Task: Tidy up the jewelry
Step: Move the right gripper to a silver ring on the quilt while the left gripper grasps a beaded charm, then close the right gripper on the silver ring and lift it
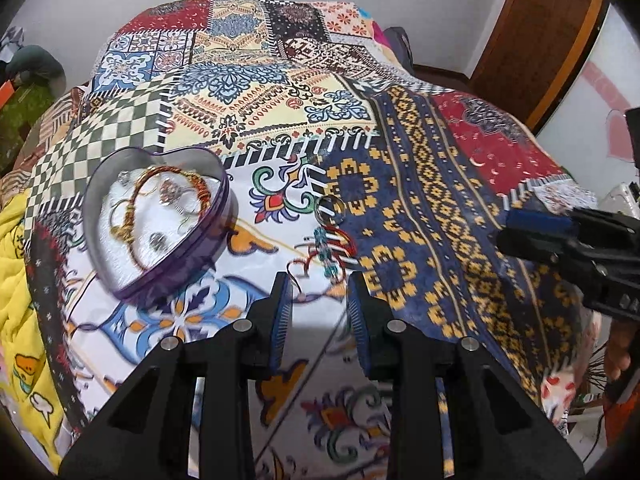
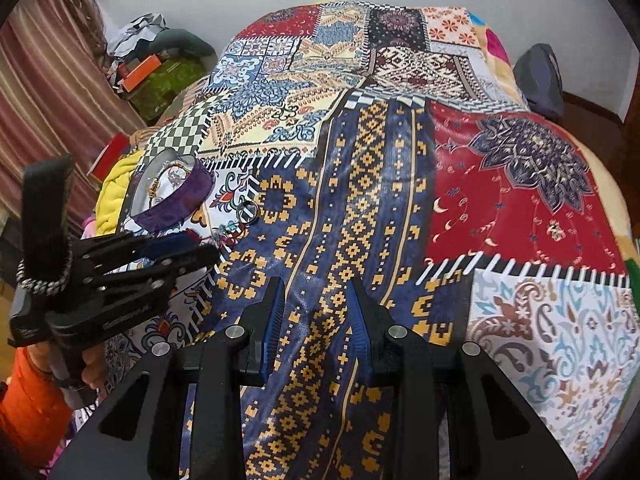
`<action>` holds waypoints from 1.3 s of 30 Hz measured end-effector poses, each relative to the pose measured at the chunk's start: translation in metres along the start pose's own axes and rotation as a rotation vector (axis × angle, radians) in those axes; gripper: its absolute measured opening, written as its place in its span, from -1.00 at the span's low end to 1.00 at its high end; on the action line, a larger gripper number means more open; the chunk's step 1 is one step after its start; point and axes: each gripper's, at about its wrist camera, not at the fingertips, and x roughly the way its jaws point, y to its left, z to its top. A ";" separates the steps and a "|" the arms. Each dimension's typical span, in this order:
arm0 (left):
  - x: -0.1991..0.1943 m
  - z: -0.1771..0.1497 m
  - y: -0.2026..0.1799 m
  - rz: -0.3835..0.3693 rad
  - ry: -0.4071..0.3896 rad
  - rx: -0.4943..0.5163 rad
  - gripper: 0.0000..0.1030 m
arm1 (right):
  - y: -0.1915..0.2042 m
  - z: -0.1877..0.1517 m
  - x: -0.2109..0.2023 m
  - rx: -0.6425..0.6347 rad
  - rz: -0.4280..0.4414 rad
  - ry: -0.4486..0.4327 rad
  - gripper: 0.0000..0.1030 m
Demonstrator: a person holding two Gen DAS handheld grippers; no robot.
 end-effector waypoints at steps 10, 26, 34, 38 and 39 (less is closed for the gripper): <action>0.021 0.005 0.001 0.027 -0.055 -0.028 -0.48 | 0.013 0.005 0.017 -0.046 0.014 0.015 -0.44; -0.011 -0.005 0.045 0.029 -0.114 -0.122 -0.89 | 0.057 0.041 0.065 -0.199 -0.002 0.062 -0.44; -0.027 -0.001 0.050 0.014 -0.164 -0.119 -0.89 | 0.063 0.042 0.083 -0.213 -0.008 0.067 -0.44; -0.027 0.000 0.049 0.018 -0.169 -0.110 -0.89 | 0.067 0.041 0.083 -0.236 -0.054 0.058 -0.63; -0.027 0.000 0.048 0.016 -0.169 -0.110 -0.89 | 0.066 0.041 0.082 -0.235 -0.053 0.060 -0.63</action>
